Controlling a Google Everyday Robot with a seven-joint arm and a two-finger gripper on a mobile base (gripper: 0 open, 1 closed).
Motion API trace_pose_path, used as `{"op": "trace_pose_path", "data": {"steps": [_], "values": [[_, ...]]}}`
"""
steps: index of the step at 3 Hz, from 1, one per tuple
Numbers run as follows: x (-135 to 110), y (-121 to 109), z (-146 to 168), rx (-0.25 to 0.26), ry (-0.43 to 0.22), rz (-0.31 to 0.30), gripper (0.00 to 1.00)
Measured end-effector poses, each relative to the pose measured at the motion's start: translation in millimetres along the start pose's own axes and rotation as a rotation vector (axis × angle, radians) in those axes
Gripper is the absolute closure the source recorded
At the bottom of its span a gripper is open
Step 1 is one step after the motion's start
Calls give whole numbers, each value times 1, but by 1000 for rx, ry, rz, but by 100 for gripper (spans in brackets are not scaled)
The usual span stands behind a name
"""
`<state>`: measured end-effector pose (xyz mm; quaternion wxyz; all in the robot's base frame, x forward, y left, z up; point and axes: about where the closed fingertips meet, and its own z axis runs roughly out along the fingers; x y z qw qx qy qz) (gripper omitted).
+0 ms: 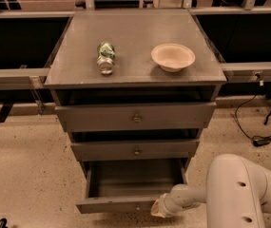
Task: Close bottom drawer
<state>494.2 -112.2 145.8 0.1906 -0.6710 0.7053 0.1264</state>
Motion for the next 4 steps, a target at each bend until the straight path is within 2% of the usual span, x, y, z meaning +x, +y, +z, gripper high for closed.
{"op": "trace_pose_path", "data": {"steps": [2, 4], "values": [[-1, 1, 1, 3, -1, 0, 49], [-1, 1, 1, 3, -1, 0, 5]]}}
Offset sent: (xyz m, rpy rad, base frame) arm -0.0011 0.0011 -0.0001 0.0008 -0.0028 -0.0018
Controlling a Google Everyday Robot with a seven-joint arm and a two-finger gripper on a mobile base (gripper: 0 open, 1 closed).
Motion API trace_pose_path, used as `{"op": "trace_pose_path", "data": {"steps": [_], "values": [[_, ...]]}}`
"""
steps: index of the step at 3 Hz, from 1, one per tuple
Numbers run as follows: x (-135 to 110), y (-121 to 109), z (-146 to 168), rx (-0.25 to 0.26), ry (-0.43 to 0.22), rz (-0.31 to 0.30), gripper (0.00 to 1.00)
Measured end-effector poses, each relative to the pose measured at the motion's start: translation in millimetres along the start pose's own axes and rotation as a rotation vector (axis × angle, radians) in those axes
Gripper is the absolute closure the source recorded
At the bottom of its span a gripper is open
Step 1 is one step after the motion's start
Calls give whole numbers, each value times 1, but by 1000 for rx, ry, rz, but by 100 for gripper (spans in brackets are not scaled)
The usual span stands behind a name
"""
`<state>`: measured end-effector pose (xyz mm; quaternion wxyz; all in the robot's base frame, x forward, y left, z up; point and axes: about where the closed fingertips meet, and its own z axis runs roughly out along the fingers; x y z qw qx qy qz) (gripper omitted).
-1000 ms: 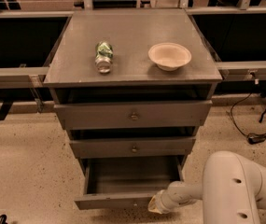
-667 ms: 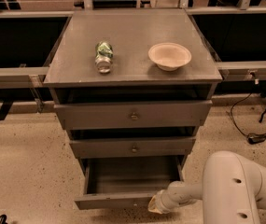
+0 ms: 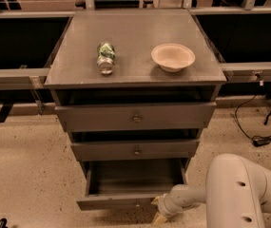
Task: Close bottom drawer
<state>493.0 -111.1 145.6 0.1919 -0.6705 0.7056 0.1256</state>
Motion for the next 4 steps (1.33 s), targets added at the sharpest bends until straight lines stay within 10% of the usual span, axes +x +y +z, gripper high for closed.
{"op": "trace_pose_path", "data": {"steps": [2, 4], "values": [[0, 0, 0, 0, 0, 0, 0], [-3, -13, 5, 34, 8, -39, 49]]}}
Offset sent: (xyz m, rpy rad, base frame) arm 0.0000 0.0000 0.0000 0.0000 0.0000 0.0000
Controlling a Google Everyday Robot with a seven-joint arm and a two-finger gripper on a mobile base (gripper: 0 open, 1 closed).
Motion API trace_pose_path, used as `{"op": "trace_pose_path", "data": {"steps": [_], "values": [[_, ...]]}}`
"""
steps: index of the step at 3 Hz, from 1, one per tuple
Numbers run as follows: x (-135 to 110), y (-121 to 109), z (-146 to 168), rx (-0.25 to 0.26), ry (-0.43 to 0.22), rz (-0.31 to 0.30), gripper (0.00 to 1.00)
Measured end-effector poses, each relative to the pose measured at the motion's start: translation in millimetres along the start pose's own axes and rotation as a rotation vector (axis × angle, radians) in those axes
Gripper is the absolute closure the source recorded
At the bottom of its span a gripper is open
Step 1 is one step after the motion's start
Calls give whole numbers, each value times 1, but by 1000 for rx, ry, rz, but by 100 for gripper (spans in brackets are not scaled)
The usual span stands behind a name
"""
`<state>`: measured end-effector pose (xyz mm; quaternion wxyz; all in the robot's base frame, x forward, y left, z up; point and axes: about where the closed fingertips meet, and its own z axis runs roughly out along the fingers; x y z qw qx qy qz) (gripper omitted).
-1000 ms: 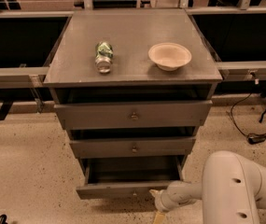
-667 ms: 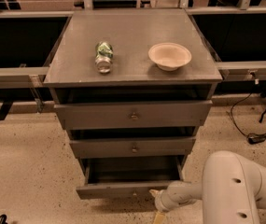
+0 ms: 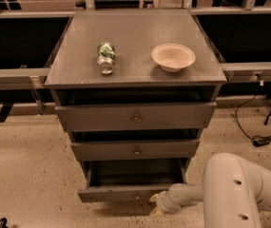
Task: Close bottom drawer
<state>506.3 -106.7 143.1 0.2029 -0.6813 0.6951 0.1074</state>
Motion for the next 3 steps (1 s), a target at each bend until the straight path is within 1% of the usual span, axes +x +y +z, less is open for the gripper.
{"op": "trace_pose_path", "data": {"steps": [1, 2, 3], "values": [[-2, -15, 2, 30, -35, -21, 72], [-3, -27, 9, 66, -29, -45, 96], [-4, -44, 17, 120, -38, -55, 100]]}}
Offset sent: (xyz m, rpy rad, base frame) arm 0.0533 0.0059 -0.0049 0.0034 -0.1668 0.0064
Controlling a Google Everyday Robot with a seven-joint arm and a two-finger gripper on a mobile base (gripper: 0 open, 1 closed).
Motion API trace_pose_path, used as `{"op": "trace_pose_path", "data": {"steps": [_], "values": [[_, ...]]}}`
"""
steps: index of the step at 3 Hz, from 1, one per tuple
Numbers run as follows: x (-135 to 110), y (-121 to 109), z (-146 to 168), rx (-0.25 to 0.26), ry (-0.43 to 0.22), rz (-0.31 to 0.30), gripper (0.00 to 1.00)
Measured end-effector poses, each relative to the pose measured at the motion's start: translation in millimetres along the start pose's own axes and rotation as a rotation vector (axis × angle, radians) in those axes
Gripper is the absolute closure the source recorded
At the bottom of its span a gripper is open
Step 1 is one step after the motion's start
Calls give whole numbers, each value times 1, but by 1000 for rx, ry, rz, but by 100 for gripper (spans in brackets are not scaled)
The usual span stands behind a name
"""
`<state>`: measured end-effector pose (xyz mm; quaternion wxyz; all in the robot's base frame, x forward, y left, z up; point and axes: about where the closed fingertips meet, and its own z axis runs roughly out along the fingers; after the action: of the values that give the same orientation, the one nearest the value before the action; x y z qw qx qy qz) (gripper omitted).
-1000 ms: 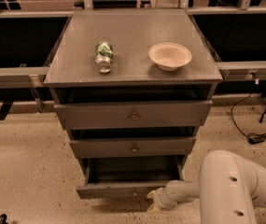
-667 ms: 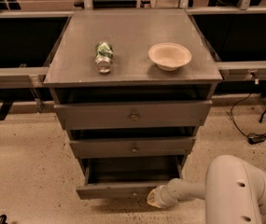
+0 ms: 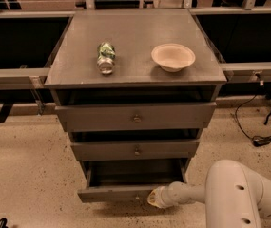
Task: Close bottom drawer
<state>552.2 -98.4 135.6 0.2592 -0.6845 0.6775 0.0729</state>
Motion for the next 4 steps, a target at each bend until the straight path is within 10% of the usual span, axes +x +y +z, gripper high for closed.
{"op": "trace_pose_path", "data": {"steps": [1, 4], "values": [[0, -3, 2, 17, -3, -1, 100], [0, -3, 2, 17, -3, -1, 39]]}}
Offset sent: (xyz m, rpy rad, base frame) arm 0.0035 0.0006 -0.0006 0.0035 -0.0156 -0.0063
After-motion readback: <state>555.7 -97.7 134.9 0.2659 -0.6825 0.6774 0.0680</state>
